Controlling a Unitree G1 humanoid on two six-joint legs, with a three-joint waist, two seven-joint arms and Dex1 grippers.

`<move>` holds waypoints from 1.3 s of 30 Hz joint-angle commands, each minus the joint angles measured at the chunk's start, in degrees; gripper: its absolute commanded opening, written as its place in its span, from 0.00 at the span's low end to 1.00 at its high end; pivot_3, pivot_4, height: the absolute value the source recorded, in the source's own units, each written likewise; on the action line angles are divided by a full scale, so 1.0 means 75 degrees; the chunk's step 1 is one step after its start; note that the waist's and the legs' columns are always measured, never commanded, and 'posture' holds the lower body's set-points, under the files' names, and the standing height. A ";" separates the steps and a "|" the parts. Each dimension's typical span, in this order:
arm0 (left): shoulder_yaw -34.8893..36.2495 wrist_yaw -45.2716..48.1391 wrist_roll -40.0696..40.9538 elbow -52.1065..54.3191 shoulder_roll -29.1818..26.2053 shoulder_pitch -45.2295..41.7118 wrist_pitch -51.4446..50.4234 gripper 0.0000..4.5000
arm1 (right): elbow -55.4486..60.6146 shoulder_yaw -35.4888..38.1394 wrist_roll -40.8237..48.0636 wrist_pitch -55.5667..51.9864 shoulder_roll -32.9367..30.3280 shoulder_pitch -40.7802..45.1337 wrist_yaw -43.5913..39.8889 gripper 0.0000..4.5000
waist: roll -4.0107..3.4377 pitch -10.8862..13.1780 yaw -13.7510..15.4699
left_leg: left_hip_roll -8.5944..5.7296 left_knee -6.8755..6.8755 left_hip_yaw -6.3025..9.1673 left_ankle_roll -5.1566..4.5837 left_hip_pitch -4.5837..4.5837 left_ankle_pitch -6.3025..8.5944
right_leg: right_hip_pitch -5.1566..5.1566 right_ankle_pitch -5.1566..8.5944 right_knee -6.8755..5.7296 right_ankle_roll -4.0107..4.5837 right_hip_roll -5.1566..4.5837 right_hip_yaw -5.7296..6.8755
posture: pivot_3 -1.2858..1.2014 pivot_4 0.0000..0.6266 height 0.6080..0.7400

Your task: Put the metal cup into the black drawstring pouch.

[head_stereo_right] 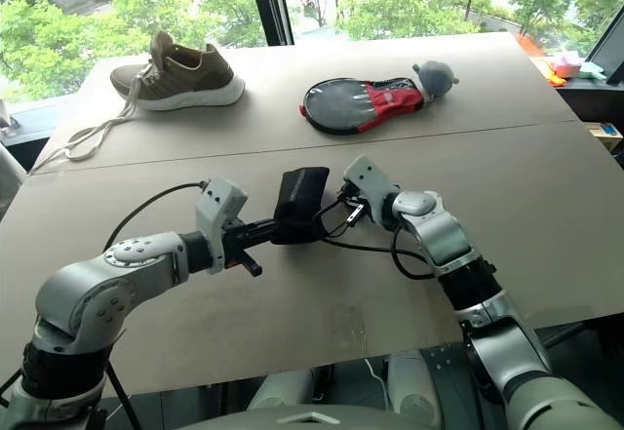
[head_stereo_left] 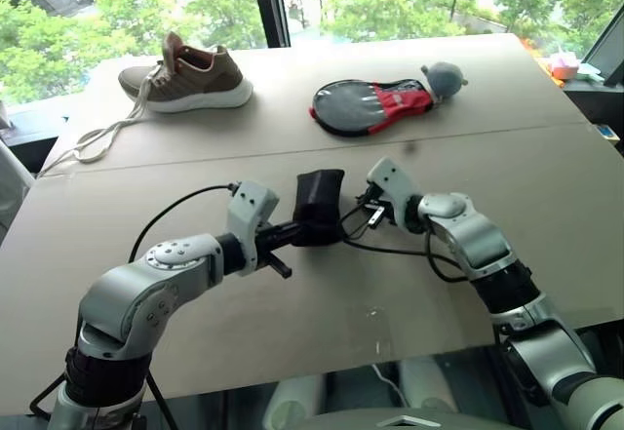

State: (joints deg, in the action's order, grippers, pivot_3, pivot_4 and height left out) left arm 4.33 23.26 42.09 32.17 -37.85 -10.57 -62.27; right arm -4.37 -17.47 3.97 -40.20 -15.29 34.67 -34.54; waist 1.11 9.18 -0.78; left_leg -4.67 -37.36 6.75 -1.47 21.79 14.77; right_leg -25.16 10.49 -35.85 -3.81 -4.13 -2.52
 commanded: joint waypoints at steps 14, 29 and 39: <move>0.0619 -0.0041 0.0238 -0.0158 0.0716 -0.0354 0.0290 0.00 | 0.1057 0.4034 0.3093 -0.0878 0.2166 0.0572 0.2062 0.03 | -0.0004 0.0003 -0.0029 | 0.0001 0.0003 0.0005 0.0000 0.0003 0.0000 | -0.0007 0.0000 -0.0002 0.0000 0.0002 -0.0001 | 0.52 0.24 1.00; 0.2164 0.0648 0.2027 -0.0630 0.0775 -0.1286 0.0801 0.67 | 0.2166 0.4165 0.5085 -0.1789 0.2319 0.1323 0.2637 0.00 | -0.0010 0.0006 -0.0098 | 0.0003 0.0007 0.0004 0.0000 0.0012 0.0000 | -0.0023 0.0000 -0.0005 0.0001 0.0003 -0.0001 | 0.52 0.24 1.00; 0.0297 0.0383 -0.0201 -0.1086 0.1468 -0.2625 0.2817 0.67 | 0.2686 0.3471 0.5825 -0.2267 0.2321 0.1847 0.2836 0.00 | -0.0007 0.0004 -0.0169 | -0.0003 0.0007 0.0000 0.0001 0.0016 0.0000 | -0.0023 -0.0001 -0.0001 0.0000 0.0000 -0.0005 | 0.52 0.24 1.00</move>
State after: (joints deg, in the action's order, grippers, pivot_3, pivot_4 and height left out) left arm 7.94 25.28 43.49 23.55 -26.99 -28.82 -44.93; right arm 13.13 9.00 46.04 -57.31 2.15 47.03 -13.67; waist 1.06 9.21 -2.05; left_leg -4.69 -37.30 6.76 -1.47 21.91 14.77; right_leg -25.33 10.48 -35.86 -3.80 -4.13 -2.55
